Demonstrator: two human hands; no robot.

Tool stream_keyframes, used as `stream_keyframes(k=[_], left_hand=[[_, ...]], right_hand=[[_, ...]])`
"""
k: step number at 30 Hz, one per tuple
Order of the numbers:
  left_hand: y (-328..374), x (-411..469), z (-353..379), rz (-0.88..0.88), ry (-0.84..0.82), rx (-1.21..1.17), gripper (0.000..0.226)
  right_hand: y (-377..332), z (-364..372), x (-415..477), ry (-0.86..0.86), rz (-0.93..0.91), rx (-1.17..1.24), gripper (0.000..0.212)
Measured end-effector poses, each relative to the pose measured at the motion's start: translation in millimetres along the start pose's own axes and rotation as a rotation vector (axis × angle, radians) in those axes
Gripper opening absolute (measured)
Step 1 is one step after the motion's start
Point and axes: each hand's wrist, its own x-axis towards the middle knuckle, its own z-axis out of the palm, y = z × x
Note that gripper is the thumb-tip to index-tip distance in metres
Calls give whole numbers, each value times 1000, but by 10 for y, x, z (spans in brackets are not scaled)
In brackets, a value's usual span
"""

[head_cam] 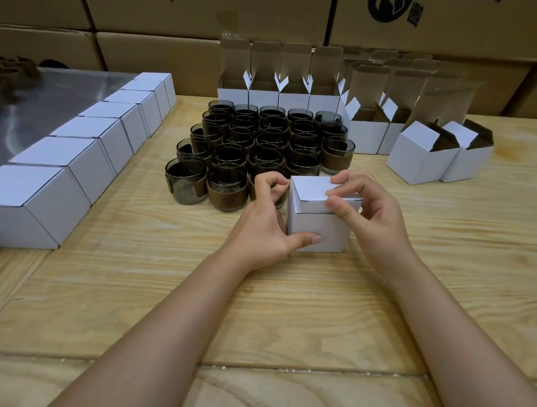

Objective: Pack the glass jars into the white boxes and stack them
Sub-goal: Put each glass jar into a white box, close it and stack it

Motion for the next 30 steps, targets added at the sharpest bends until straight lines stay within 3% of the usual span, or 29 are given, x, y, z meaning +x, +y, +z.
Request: stream_keyframes(k=[6, 14, 21, 27, 30], left_hand=[[9, -5, 1, 28, -2, 2, 76], [-19, -28, 14, 101, 13, 133, 61], [164, -60, 98, 587, 375, 745, 32], [274, -169, -118, 583, 305, 782, 21], [382, -233, -207, 550, 296, 822, 38]], right_hand=[[15, 11, 0, 20, 1, 12, 5], [62, 4, -2, -33, 1, -48, 14], [8, -104, -12, -110, 26, 10, 23], [47, -46, -23, -87, 42, 48, 31], [115, 0, -48, -20, 89, 117, 33]])
